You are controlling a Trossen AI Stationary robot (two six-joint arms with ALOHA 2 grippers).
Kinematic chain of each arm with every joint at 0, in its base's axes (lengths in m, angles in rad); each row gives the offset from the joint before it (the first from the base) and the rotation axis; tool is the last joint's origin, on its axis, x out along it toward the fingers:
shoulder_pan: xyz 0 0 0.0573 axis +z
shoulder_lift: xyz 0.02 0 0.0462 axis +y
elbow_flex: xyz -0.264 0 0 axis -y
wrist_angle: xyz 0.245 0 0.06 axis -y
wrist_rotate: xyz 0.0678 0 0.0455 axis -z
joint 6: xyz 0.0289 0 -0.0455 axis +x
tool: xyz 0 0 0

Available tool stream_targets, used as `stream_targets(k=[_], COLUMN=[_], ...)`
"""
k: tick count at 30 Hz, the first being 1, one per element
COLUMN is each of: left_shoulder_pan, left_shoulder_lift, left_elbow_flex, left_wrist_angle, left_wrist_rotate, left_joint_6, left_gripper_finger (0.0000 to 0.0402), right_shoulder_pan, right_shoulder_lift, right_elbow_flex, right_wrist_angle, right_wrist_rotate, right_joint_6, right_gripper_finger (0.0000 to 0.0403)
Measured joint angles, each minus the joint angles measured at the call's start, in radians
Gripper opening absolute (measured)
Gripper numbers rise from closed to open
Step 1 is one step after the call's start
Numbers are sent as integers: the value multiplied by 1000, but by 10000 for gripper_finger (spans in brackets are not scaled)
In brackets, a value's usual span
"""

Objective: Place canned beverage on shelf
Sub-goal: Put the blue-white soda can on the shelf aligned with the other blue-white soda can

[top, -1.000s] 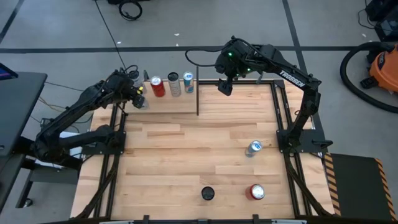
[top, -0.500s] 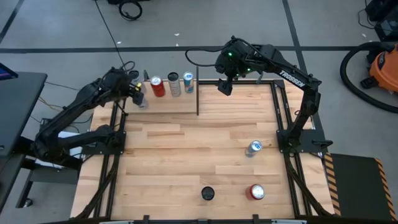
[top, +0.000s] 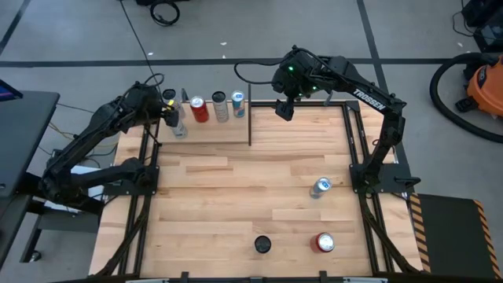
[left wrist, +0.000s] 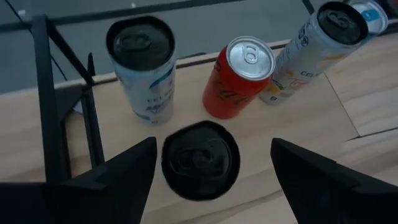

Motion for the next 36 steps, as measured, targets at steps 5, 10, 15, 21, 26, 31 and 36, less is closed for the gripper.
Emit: stream_targets(k=[5, 10, 15, 21, 26, 31, 36], left_shoulder_pan=[-2, -24, -62, -94, -108, -107, -106], left_shoulder_lift=[0, 0, 12, 54, 104, 143, 152], left_elbow_flex=[0, 0, 0, -2, -2, -2, -2], left_wrist_angle=[-39, -46, -47, -56, -53, -47, -47], left_wrist_rotate=[-13, -16, -45, -118, -123, -127, -136], left_joint_6=[-92, -127, -142, -153, -153, -146, -116], left_gripper_finger=[316, 316, 316, 316, 316, 316, 316], right_shoulder_pan=[0, 0, 0, 0, 0, 0, 0], right_shoulder_lift=[0, 0, 0, 0, 0, 0, 0], right_elbow_flex=[0, 0, 0, 0, 0, 0, 0], right_wrist_angle=[-3, -5, -6, -6, -6, -7, -7], right_wrist_rotate=[0, 0, 0, 0, 0, 0, 0], right_joint_6=[-1, -1, -1, -2, -2, -2, -2], right_gripper_finger=[327, 327, 327, 327, 327, 327, 327])
